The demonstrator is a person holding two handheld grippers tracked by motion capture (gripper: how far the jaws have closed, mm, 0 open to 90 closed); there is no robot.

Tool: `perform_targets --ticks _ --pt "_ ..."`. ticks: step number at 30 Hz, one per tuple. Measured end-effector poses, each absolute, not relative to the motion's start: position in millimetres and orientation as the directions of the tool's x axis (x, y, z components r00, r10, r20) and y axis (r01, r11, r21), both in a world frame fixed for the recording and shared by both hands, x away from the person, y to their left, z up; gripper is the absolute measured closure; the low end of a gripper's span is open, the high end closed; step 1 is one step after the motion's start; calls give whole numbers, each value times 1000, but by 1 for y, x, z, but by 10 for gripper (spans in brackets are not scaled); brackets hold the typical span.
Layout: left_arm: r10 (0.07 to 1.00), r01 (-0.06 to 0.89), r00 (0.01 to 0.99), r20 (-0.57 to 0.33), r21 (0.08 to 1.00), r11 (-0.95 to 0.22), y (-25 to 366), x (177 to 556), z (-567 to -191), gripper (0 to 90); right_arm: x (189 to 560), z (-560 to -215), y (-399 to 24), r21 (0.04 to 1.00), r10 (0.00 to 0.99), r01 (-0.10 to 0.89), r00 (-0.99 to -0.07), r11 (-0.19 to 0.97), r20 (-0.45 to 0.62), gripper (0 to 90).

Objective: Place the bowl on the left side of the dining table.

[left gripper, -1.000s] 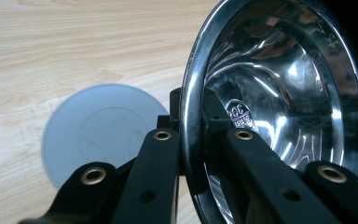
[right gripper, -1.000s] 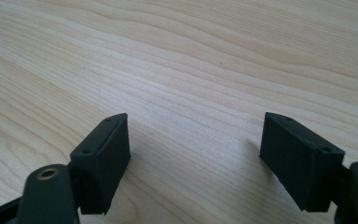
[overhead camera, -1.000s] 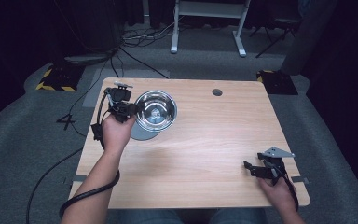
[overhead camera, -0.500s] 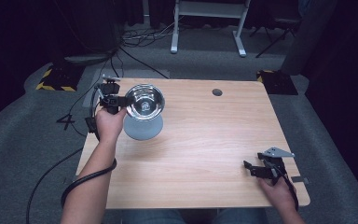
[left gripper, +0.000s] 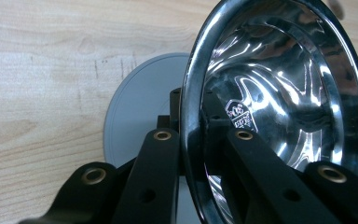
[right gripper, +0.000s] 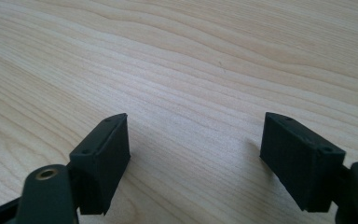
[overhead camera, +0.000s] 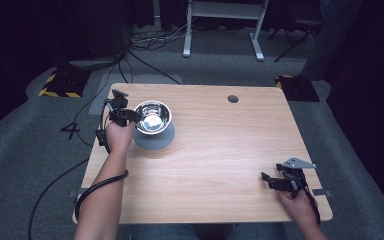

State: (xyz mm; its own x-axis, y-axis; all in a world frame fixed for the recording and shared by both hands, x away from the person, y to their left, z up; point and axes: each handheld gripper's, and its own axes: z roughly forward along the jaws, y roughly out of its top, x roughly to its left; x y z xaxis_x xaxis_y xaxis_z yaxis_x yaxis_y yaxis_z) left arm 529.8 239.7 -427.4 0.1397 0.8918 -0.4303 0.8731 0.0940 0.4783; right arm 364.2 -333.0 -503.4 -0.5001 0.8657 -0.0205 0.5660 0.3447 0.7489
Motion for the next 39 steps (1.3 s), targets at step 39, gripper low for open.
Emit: perform_targets --ticks 39 --pt "913 928 80 -399 365 78 233 544 -464 846 364 -503 -333 748 868 570 -497 339 -15 238"
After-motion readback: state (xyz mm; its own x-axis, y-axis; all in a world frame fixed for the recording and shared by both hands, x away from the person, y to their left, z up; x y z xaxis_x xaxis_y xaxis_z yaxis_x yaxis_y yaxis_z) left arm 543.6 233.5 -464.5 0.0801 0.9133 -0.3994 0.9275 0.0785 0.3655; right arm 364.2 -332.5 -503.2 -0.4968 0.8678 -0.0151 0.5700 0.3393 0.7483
